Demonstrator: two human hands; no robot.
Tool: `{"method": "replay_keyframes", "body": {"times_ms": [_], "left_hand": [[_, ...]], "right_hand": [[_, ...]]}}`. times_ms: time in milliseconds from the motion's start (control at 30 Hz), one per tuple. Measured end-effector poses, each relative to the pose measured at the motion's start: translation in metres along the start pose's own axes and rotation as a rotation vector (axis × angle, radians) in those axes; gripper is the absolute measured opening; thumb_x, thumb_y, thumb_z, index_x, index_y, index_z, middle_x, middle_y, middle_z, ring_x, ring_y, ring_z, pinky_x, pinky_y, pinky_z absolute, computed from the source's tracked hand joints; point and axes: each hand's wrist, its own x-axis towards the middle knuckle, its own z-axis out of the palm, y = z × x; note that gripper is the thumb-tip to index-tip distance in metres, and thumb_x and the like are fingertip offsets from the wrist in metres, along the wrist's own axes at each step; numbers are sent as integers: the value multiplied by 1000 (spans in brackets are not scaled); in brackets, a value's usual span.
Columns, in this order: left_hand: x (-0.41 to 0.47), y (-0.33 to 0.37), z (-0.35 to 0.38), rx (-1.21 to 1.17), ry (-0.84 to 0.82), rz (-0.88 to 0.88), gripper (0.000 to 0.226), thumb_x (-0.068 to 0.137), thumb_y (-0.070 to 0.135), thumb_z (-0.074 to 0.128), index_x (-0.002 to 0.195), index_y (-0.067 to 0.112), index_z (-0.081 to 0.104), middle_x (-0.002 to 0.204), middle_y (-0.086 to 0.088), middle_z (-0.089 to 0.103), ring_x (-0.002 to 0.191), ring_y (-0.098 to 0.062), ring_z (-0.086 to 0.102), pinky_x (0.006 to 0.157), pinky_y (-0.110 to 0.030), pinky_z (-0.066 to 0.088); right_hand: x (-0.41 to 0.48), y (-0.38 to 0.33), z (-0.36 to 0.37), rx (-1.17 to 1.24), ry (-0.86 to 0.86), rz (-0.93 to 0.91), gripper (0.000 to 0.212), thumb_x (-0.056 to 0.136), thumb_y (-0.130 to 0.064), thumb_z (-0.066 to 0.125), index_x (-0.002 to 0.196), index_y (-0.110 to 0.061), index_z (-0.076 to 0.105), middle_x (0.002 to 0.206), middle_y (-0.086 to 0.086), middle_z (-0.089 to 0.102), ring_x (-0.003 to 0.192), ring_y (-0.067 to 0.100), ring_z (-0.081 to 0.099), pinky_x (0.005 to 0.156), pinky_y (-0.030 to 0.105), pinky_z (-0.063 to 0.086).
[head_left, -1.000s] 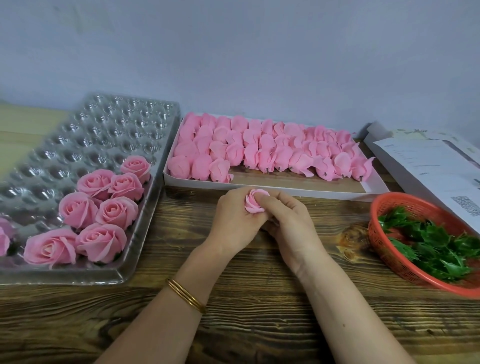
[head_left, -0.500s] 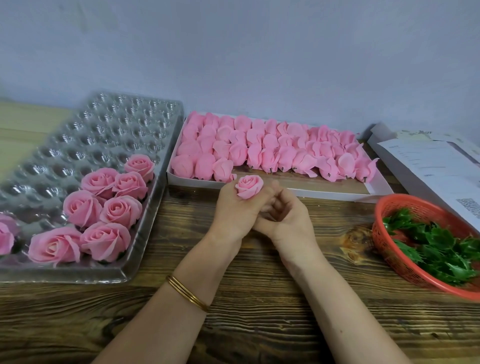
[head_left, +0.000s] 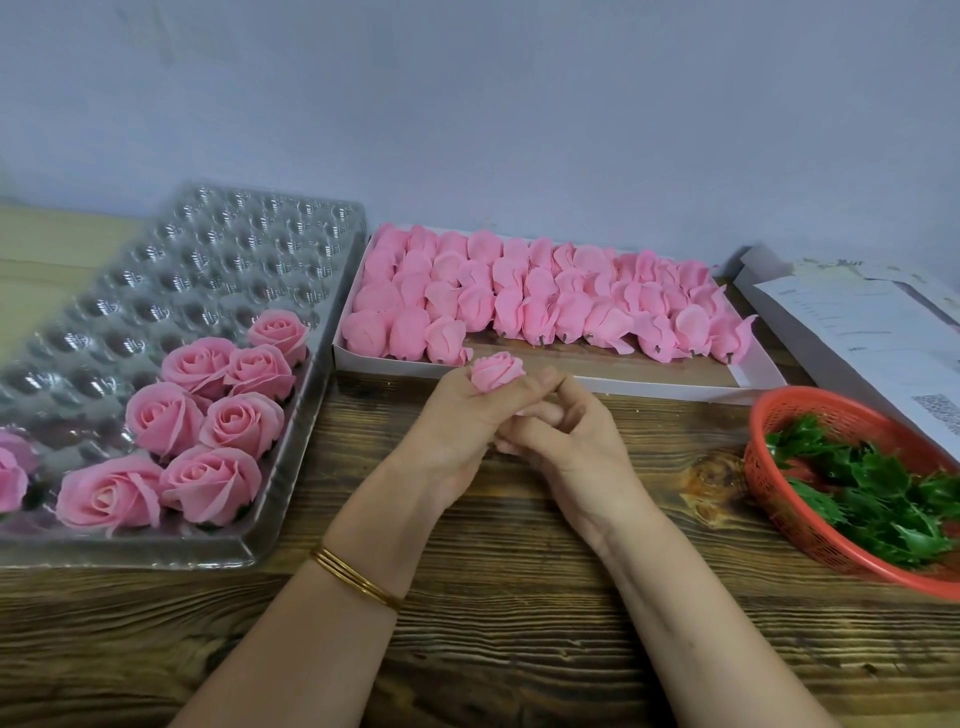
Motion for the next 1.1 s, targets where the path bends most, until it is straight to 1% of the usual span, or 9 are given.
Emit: {"method": "replay_keyframes", "body": {"times_ms": [67, 167, 267, 367, 533, 667, 833, 967, 1100], "left_hand": [[-1, 0, 0, 9, 15, 5, 20, 72, 32, 80, 74, 12, 74, 74, -9, 69, 71, -18, 68, 59, -28, 53], [1, -3, 2, 29, 95, 29, 12, 82, 19, 77, 70, 17, 75, 77, -8, 73, 75, -19, 71, 70, -32, 58], [1, -6, 3, 42, 134, 42, 8, 85, 14, 75, 77, 13, 73, 76, -3, 74, 73, -14, 71, 65, -25, 57], [1, -6, 4, 23, 109, 43, 10, 87, 10, 73, 77, 10, 71, 72, -2, 73, 68, -12, 70, 61, -23, 56], [2, -2, -1, -24, 38, -11, 9, 79, 16, 77, 83, 9, 74, 84, -12, 74, 81, -22, 71, 81, -36, 58], [1, 1, -5, -4, -11, -40, 17, 67, 30, 80, 74, 17, 73, 76, -4, 70, 75, -15, 68, 64, -28, 56], [4, -7, -1, 33, 81, 13, 8, 82, 12, 77, 87, 6, 75, 85, -15, 74, 80, -24, 69, 83, -39, 57], [5, -8, -2, 54, 40, 34, 9, 82, 12, 77, 86, 4, 75, 85, -15, 74, 79, -22, 69, 80, -36, 57], [4, -5, -3, 57, -8, 20, 7, 75, 22, 78, 78, 16, 77, 80, -12, 74, 77, -19, 70, 72, -29, 57]], "right_hand": [[0, -1, 0, 56, -20, 44, 45, 76, 18, 67, 119, 4, 57, 74, 10, 68, 73, 21, 68, 74, 30, 59], [-2, -2, 1, -99, 33, -31, 52, 70, 17, 75, 116, -1, 59, 84, 8, 70, 80, 17, 68, 80, 30, 56], [-3, -1, 5, -244, 109, -129, 57, 62, 12, 80, 108, -14, 58, 89, 1, 70, 76, 6, 67, 73, 18, 53], [-3, 2, 6, -303, 119, -171, 61, 65, 17, 80, 108, -19, 55, 86, -2, 71, 73, 3, 67, 68, 15, 52], [-3, 1, 2, -218, 107, -109, 44, 73, 17, 73, 109, -4, 57, 74, 5, 70, 74, 17, 66, 74, 26, 55], [0, -1, -1, 21, 33, 52, 42, 81, 20, 62, 120, 7, 54, 77, 15, 68, 74, 23, 68, 71, 29, 59], [-2, 1, 1, -207, 88, -57, 54, 72, 21, 72, 119, 0, 56, 103, 26, 70, 88, 22, 65, 85, 31, 56], [-2, 2, 1, -249, 109, -82, 54, 71, 20, 73, 115, -6, 57, 91, 13, 73, 79, 13, 67, 79, 24, 56], [-2, -1, 1, -94, 77, 1, 55, 74, 26, 64, 124, 5, 53, 97, 27, 71, 88, 27, 67, 80, 31, 58]]}}
